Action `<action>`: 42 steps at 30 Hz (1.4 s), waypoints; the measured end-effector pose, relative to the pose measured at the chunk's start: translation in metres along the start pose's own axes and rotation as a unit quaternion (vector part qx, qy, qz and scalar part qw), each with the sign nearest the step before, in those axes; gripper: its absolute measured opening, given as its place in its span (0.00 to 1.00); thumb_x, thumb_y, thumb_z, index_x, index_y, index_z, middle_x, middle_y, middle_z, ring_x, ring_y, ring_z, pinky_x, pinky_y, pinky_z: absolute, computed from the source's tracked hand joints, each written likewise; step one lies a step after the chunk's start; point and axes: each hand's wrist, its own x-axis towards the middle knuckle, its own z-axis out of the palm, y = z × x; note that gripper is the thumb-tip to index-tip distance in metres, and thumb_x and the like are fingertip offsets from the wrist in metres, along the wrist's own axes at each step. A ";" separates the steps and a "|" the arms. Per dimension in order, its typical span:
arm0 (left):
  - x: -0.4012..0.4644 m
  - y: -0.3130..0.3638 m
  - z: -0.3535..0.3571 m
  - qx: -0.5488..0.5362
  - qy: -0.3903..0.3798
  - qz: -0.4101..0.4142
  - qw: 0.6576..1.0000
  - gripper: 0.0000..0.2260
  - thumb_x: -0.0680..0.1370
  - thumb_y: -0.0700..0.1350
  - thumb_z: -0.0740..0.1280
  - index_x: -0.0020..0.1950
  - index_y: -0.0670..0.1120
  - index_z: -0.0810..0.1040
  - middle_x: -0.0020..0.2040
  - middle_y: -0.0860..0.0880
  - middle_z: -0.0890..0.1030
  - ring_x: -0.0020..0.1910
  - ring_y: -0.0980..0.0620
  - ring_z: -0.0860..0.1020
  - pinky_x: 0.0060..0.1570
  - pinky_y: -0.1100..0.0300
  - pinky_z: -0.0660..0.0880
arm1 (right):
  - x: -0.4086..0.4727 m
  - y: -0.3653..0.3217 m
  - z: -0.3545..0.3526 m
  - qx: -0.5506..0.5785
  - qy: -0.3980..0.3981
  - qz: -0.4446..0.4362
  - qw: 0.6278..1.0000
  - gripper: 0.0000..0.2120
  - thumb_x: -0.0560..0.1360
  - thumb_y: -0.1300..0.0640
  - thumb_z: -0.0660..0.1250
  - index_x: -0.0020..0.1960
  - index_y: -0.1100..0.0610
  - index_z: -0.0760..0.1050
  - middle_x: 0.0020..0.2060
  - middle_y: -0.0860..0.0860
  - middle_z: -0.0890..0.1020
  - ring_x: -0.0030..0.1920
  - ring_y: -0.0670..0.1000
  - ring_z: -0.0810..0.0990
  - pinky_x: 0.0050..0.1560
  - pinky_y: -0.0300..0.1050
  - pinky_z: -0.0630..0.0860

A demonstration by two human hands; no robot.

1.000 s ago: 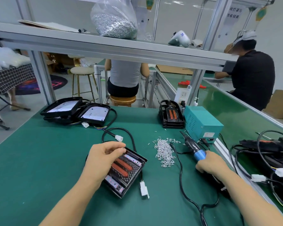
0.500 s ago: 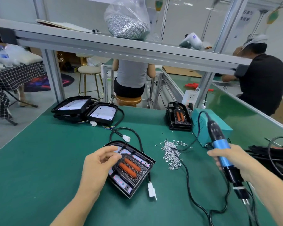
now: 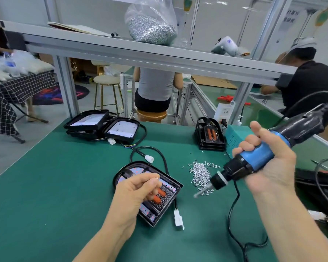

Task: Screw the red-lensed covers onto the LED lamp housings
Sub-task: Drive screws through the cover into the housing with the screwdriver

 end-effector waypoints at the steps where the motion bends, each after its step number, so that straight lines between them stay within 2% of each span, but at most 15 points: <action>1: -0.001 0.000 0.001 -0.005 0.000 -0.004 1.000 0.07 0.73 0.34 0.68 0.39 0.42 0.85 0.35 0.44 0.82 0.30 0.55 0.77 0.32 0.66 0.75 | -0.003 0.004 0.006 0.022 -0.008 -0.014 1.000 0.06 0.76 0.59 0.61 0.50 0.55 0.76 0.28 0.45 0.71 0.26 0.43 0.70 0.34 0.35 0.71; 8: -0.010 0.001 0.001 -0.014 -0.014 -0.004 1.000 0.04 0.69 0.40 0.70 0.38 0.43 0.85 0.36 0.43 0.83 0.31 0.54 0.78 0.33 0.66 0.76 | -0.012 0.027 0.037 0.115 -0.067 -0.056 0.990 0.08 0.71 0.57 0.62 0.48 0.54 0.77 0.28 0.44 0.71 0.27 0.43 0.70 0.34 0.36 0.72; 13: -0.014 0.005 0.000 -0.013 -0.024 0.017 1.000 0.08 0.65 0.45 0.71 0.40 0.46 0.86 0.36 0.44 0.84 0.32 0.54 0.78 0.35 0.65 0.76 | -0.015 0.037 0.043 0.100 -0.068 -0.057 0.991 0.09 0.70 0.58 0.63 0.48 0.54 0.78 0.27 0.44 0.71 0.26 0.43 0.70 0.34 0.37 0.72; 31: -0.017 0.006 -0.004 -0.022 -0.037 0.024 0.999 0.10 0.64 0.48 0.72 0.41 0.46 0.86 0.36 0.44 0.83 0.33 0.54 0.78 0.37 0.65 0.77 | -0.018 0.047 0.045 0.073 -0.084 -0.067 0.992 0.09 0.70 0.60 0.61 0.48 0.54 0.77 0.27 0.45 0.72 0.26 0.44 0.70 0.34 0.37 0.72; 37: -0.018 0.005 -0.004 -0.029 -0.023 0.023 0.999 0.07 0.66 0.45 0.71 0.41 0.45 0.86 0.35 0.44 0.83 0.33 0.53 0.78 0.37 0.64 0.77 | -0.018 0.050 0.046 0.055 -0.092 -0.071 0.992 0.10 0.69 0.60 0.61 0.49 0.54 0.75 0.26 0.45 0.71 0.26 0.44 0.69 0.34 0.38 0.72; 39: -0.018 0.007 -0.002 -0.016 -0.015 0.032 0.999 0.04 0.69 0.40 0.71 0.39 0.46 0.86 0.34 0.45 0.83 0.32 0.54 0.78 0.36 0.65 0.77 | -0.019 0.051 0.046 0.046 -0.097 -0.077 0.991 0.11 0.69 0.60 0.60 0.50 0.54 0.75 0.26 0.45 0.70 0.26 0.44 0.69 0.33 0.38 0.72; 42: -0.018 0.008 -0.003 0.045 -0.002 0.068 0.997 0.11 0.73 0.33 0.69 0.39 0.48 0.86 0.33 0.46 0.83 0.32 0.55 0.79 0.37 0.67 0.76 | -0.018 0.052 0.045 0.036 -0.111 -0.082 0.990 0.12 0.69 0.61 0.59 0.50 0.55 0.75 0.26 0.45 0.70 0.26 0.44 0.69 0.33 0.39 0.72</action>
